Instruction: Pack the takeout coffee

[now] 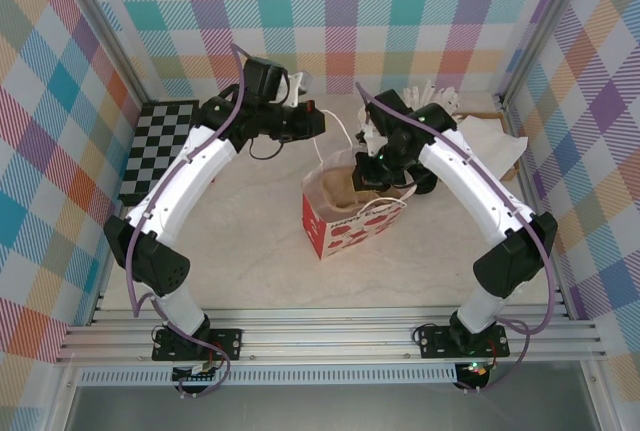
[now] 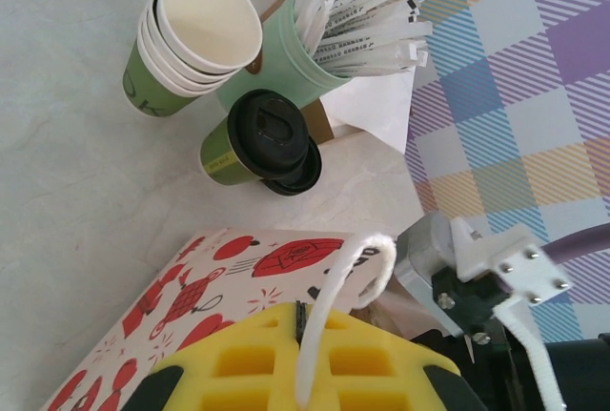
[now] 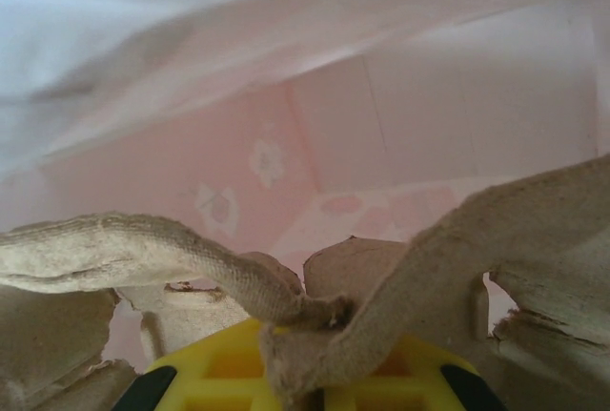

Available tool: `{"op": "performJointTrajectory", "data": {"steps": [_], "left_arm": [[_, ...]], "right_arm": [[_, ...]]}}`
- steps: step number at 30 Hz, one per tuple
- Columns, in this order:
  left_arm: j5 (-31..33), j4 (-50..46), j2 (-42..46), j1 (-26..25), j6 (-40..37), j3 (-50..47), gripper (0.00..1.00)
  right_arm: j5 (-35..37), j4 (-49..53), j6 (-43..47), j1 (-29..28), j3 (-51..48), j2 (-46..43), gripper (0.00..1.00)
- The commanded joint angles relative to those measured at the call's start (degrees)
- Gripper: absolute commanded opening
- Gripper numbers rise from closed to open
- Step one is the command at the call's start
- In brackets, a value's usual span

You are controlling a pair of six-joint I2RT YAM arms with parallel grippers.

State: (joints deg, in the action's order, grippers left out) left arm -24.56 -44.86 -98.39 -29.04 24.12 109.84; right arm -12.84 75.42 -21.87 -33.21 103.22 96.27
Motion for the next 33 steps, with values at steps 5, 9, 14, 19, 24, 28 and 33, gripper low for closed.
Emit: {"op": "performJointTrajectory", "data": {"steps": [5,9,14,19,24,28,33], "left_arm": [[2.2,0.5,3.0,0.6,4.7,-1.8,0.0],[5.6,1.3,3.0,0.6,7.1,-3.6,0.0],[12.3,2.8,3.9,1.3,11.0,-5.7,0.0],[9.8,6.1,3.6,1.2,12.4,-6.3,0.0],[11.5,6.0,3.0,1.2,13.6,-6.2,0.0],[9.2,7.6,1.6,1.2,13.1,-4.7,0.0],[4.4,5.4,-2.9,0.7,10.2,0.9,0.0]], "right_arm": [[7.6,0.2,3.3,-4.8,-4.9,-4.8,0.0],[8.3,-3.6,6.5,-5.5,-6.7,-5.4,0.0],[9.6,-4.2,8.6,-6.1,-9.0,-5.5,0.0],[9.1,-4.1,7.9,-6.3,-10.0,-5.7,0.0],[10.0,-5.1,8.7,-7.1,-10.1,-5.6,0.0],[8.1,-4.9,11.6,-7.2,-9.6,-4.7,0.0],[9.6,0.3,8.9,-7.2,-5.1,0.8,0.0]]}}
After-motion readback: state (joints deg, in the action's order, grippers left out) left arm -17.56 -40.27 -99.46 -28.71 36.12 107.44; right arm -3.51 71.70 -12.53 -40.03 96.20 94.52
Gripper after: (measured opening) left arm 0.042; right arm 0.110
